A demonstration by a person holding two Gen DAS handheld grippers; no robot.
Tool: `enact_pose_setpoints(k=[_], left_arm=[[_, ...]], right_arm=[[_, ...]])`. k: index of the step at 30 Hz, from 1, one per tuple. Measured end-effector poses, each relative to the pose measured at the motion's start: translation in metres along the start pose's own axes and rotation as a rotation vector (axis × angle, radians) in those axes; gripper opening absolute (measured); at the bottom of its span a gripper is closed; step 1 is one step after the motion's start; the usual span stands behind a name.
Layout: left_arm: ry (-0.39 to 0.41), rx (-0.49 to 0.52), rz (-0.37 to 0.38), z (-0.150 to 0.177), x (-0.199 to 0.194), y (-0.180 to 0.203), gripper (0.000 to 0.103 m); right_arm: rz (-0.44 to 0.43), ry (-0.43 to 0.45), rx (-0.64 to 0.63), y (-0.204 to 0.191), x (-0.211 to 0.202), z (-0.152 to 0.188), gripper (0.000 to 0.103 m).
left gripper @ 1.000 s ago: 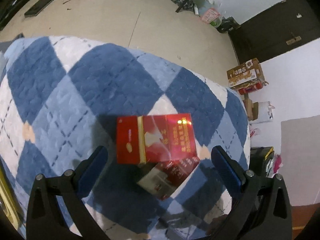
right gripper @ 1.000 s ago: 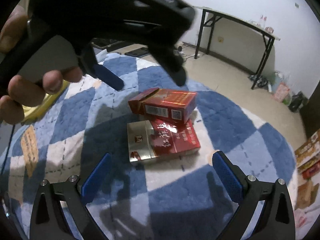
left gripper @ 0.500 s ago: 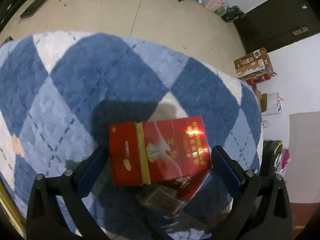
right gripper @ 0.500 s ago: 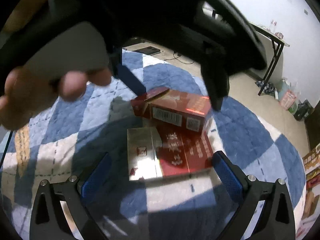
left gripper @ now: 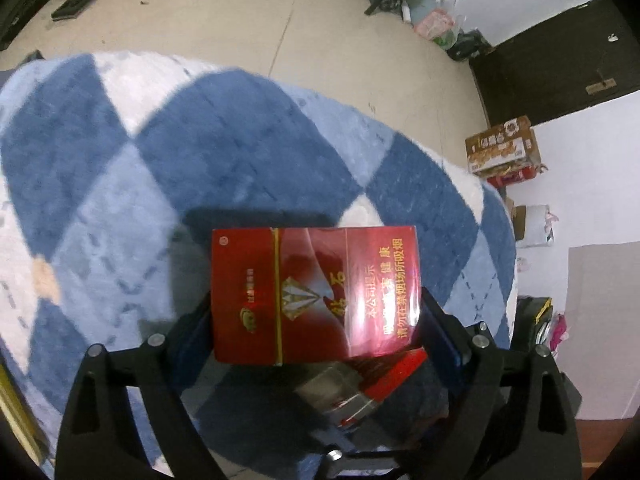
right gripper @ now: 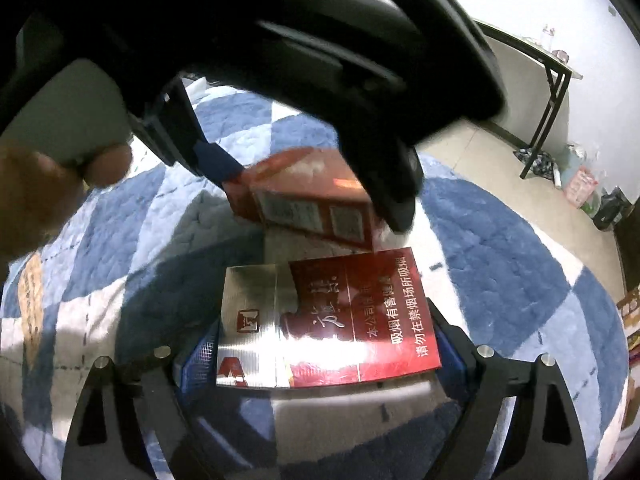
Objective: Organize rigid objects
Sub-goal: 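Grasp the red box with the left tool while the right tool grasps the silver-red box, then carry both boxes over the yellow tray and open both tools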
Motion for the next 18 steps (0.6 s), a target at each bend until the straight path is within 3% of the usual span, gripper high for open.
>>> enact_pose_setpoints(k=[6,10,16,18], left_arm=[[0.103,0.09,-0.044,0.0,-0.063,-0.021,0.091],[0.197,0.166,-0.135,0.014,-0.13,-0.061,0.091],[0.317,0.144,-0.31,0.054,-0.232,-0.174,0.091],[0.338,0.115,-0.339,0.068,-0.249,-0.205,0.091]], right_arm=[[0.009,0.024,0.006,-0.012,-0.022,-0.008,0.089],[-0.022,0.067,-0.018,-0.034,-0.046,-0.03,0.089],[-0.116,0.136,-0.05,-0.108,-0.076,-0.069,0.089],[-0.161,0.141,-0.074,-0.143,-0.08,-0.082,0.089]])
Point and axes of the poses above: each gripper's, at about its wrist camera, not at the fingertips, and x roughly the way its jaws point, y to its right, z to its underside, the point moved 6 cm from there along x, roughly the way its jaws point, and after that the axes turned 3 degrees about x, right-handed, at the moved point
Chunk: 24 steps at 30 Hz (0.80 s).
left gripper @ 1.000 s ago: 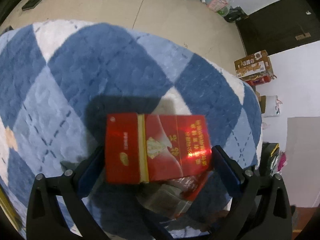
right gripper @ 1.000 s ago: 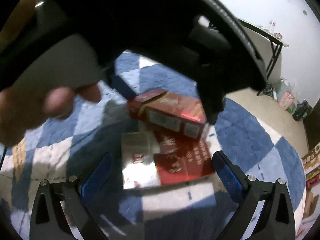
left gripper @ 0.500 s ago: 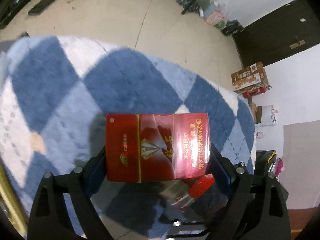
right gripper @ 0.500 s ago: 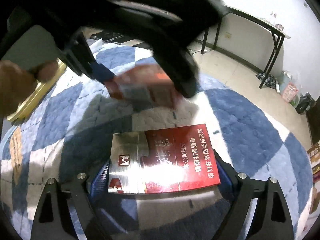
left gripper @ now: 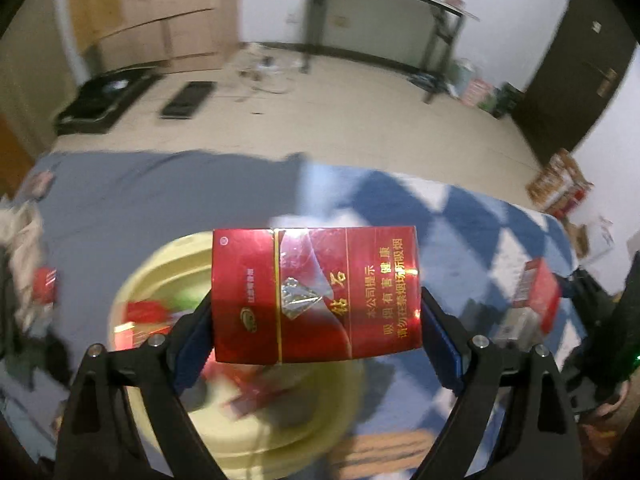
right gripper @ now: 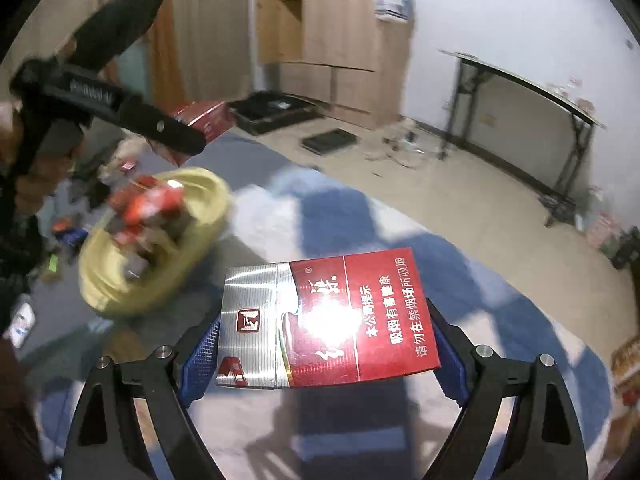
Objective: Organize rigid objects
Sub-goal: 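Carry both boxes over the yellow tray and open both tools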
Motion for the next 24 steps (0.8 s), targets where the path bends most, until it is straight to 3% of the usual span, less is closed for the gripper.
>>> enact_pose_setpoints(k=[3,5,8,12,15,18,24], left_arm=[[0.023,-0.02,-0.105,0.025,-0.006,-0.054,0.091],[0.025,-0.023,-0.137,0.039,-0.004,-0.072,0.091],[0.02,-0.046,-0.139,0.063,-0.002,-0.088,0.091],[0.022,-0.067,-0.079,0.1,0.001,-0.092,0.091],[0.025,-0.046,-0.089,0.128,0.001,-0.085,0.091],[-0.025,-0.056,-0.082,0.15,0.019,-0.094,0.091],[-0.06,-0.093,-0.104,0.16,0.049,-0.108,0.091]], right_arm=[[-0.067,-0.006,-0.067,-0.056,0.013,-0.016,0.089],[-0.106,-0.017,-0.101,-0.091,0.023,-0.02,0.089],[-0.15,-0.052,-0.133,-0.134,0.044,-0.019,0.089],[-0.166,-0.147,-0.128,-0.175,0.08,0.003,0.089],[-0.136,-0.15,-0.15,-0.193,0.107,0.003,0.089],[-0.111,-0.174,-0.095,-0.194,0.133,-0.003,0.089],[-0.065,-0.174,-0.078,-0.201,0.173,-0.004,0.089]])
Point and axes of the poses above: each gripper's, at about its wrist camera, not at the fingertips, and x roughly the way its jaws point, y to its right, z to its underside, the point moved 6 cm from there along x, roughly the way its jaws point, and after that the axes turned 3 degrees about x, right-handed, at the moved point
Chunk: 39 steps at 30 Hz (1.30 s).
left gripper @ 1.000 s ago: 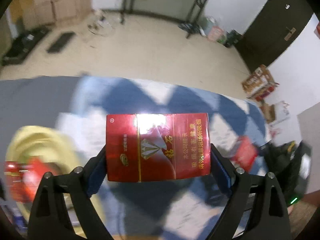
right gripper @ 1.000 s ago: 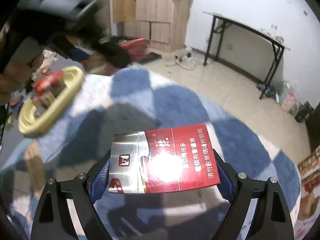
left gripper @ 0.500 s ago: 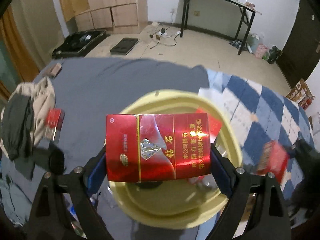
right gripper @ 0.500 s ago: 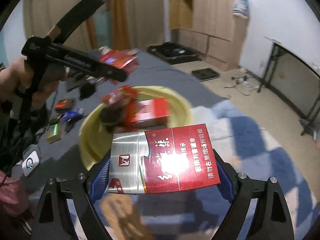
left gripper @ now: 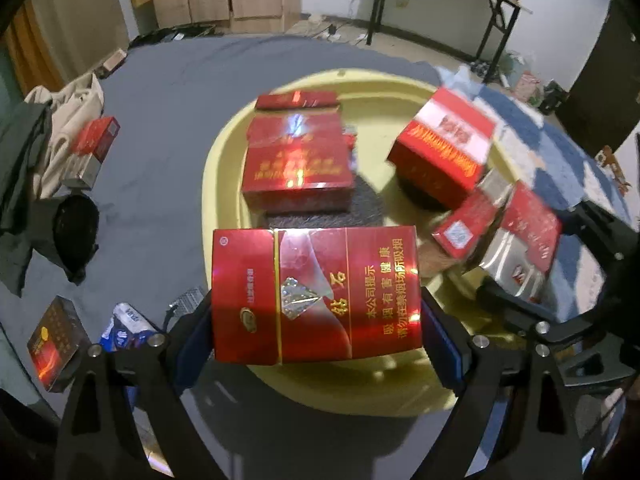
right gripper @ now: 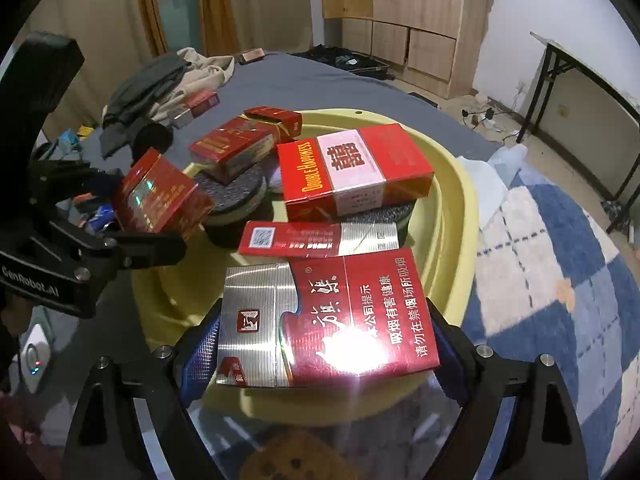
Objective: Organize rigid objects
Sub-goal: 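Carry both boxes over the yellow tray and open both tools, then lift both tools back away from the yellow tray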
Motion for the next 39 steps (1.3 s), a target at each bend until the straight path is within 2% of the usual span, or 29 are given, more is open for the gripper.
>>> enact_pose_setpoints(k=[4,8,12,14,17,19,25,29,33,35,38,39], left_arm=[[0.017,0.051,-0.008,-0.001,0.009,0.008,0.091],[0.011,-0.005,0.001,-0.005,0.019,0.003,0.092],[0.012,-0.01,0.007,-0.005,0.02,0.003,0.093],[0.029,-0.003,0.012,-0.004,0.016,0.005,0.095],[0.058,-0.011,0.017,0.002,0.006,0.004,0.098],[0.071,-0.015,0.012,0.006,0.001,0.004,0.103],[0.121,-0.049,-0.019,0.009,-0.02,-0.001,0.103],[0.157,-0.129,-0.049,0.008,-0.035,0.004,0.103],[0.212,-0.19,-0.085,0.014,-0.048,0.039,0.103],[0.204,-0.253,-0.124,0.016,-0.049,0.05,0.103],[0.155,-0.305,-0.089,0.018,-0.043,0.074,0.103],[0.157,-0.312,-0.104,0.019,-0.044,0.078,0.103]], right_arm=[[0.005,0.014,-0.007,-0.006,0.002,-0.006,0.09],[0.008,0.014,-0.009,-0.009,0.01,-0.013,0.09],[0.0,0.003,0.004,-0.007,0.013,-0.014,0.09],[-0.011,0.002,0.001,-0.007,0.011,-0.014,0.092],[-0.022,-0.007,-0.004,-0.007,0.004,-0.01,0.102],[-0.048,0.001,0.004,-0.008,-0.002,-0.008,0.103],[-0.053,0.024,-0.002,-0.004,-0.024,-0.004,0.103],[-0.044,0.056,0.013,0.008,-0.046,-0.003,0.103],[-0.024,0.078,0.024,0.027,-0.068,-0.002,0.103],[-0.006,0.085,0.033,0.041,-0.078,0.001,0.103],[0.019,0.084,0.07,0.067,-0.09,0.007,0.103],[0.025,0.082,0.085,0.077,-0.094,0.01,0.103]])
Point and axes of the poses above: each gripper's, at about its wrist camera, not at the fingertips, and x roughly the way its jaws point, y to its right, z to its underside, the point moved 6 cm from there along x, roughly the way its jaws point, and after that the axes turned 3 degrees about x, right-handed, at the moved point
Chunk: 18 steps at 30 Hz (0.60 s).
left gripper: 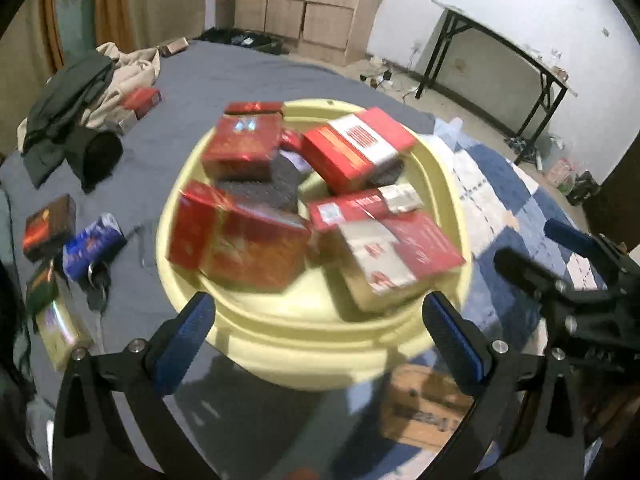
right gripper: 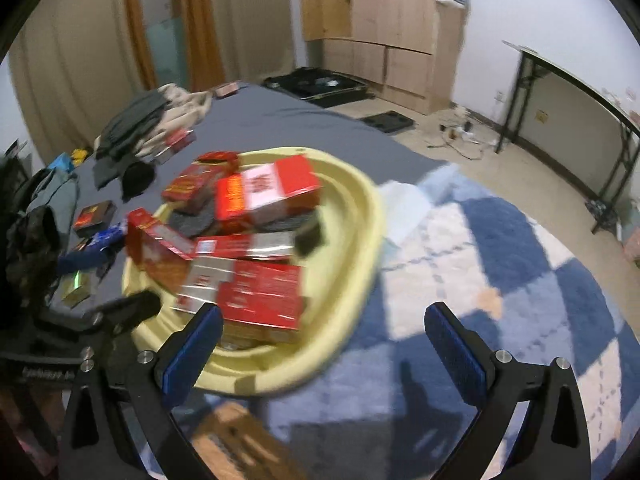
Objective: Organize rigid objects
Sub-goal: 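Lift both tools back away from the yellow tray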
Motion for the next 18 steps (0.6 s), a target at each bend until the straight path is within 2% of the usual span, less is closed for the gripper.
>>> enact_pose_setpoints(k=[2,4,7,10,12,14,18], left_arm=[[0.026,-0.025,-0.054,0.005,-0.005,0.009,0.103],[0.043,-0.028,-0.075,0.01,-0.008,0.019,0.103],[0.022,-0.056,-0.131,0.024,-0.007,0.035,0.103],[-0.007,-0.171,-0.182,0.036,0.001,0.043,0.103],[-0.031,-0.204,-0.21,0.043,0.009,0.052,0.103],[-0.043,-0.191,-0.252,0.05,0.018,0.064,0.103],[-0.009,-0.16,-0.3,0.056,0.027,0.082,0.103]], right_arm=[[0.018,0.002,0.016,0.018,-0.007,0.003,0.103],[0.03,0.005,0.023,0.032,-0.013,0.006,0.103],[0.04,0.01,0.033,0.056,-0.022,0.01,0.103],[0.049,0.007,0.05,0.082,-0.027,0.015,0.103],[0.056,-0.005,0.046,0.092,-0.026,0.015,0.103],[0.048,0.002,-0.002,0.101,-0.026,0.015,0.103],[0.042,0.007,-0.184,0.101,-0.021,0.02,0.103]])
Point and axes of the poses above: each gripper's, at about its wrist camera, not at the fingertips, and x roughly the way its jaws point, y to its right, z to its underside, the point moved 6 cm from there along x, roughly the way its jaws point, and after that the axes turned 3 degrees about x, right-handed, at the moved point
